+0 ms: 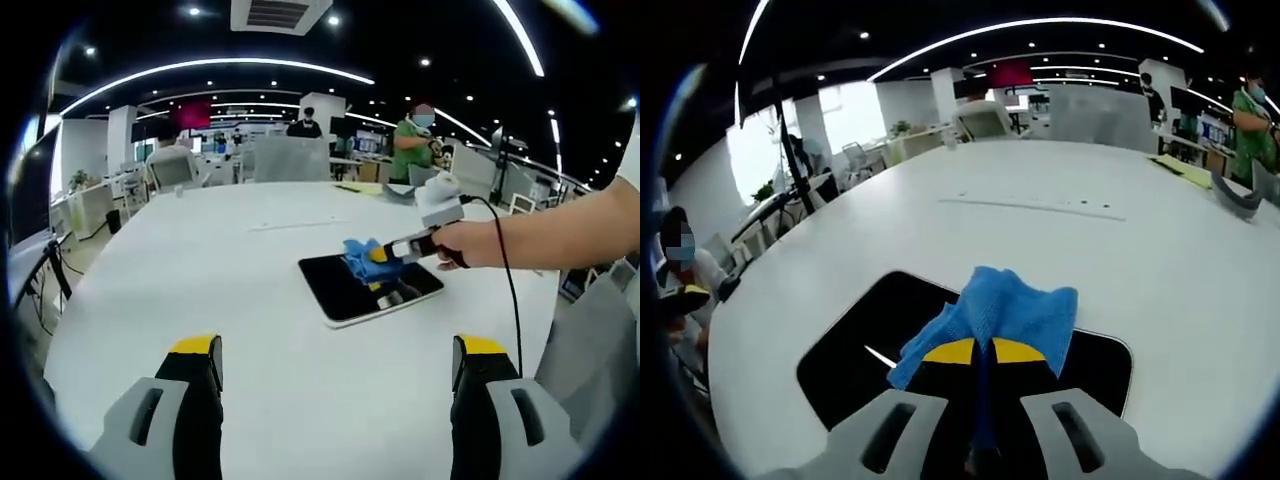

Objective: Wipe the mirror surface with the cleaning cloth until all visible marks leave the cleaned area.

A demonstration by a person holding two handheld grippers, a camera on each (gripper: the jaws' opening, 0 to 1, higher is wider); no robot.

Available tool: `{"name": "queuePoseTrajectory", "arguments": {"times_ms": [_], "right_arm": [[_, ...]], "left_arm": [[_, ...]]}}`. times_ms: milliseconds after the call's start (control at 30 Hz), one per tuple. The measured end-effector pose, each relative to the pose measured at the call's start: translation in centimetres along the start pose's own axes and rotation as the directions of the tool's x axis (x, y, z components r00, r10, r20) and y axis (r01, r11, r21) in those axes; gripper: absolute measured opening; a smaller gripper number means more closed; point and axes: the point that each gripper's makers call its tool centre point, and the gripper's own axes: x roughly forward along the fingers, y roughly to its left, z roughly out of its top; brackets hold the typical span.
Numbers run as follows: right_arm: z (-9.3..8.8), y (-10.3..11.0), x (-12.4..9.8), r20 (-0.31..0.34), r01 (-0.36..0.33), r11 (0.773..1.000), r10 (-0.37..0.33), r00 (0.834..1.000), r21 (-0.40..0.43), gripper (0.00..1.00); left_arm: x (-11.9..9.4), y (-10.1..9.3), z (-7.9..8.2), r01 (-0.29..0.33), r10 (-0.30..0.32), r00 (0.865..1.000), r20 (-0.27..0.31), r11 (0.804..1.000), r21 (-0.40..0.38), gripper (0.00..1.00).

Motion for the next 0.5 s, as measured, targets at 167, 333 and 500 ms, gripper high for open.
{"name": "queuePoseTrajectory", "arguments": {"times_ms": [167, 333, 500], "right_arm": [[-0.5, 0.6, -0.4, 0.004, -0.011, 1.0, 0.011, 1.0, -0.002, 0.0], [-1.0, 1.5, -1.1, 0.003, -0.018, 1.0, 0.018, 1.0, -0.009, 0.0], [-1.5, 2.2, -1.8, 0.005, -0.025, 1.0, 0.025, 1.0, -0.005, 0.0]], "left_arm": [[0.0, -0.1, 0.1, 0.003, -0.003, 1.0, 0.006, 1.0, 0.002, 0.96], [-0.1, -0.4, 0.3, 0.008, -0.008, 1.0, 0.016, 1.0, 0.004, 0.96], [-0.2, -0.7, 0.7, 0.013, -0.013, 1.0, 0.026, 1.0, 0.01, 0.96]]}}
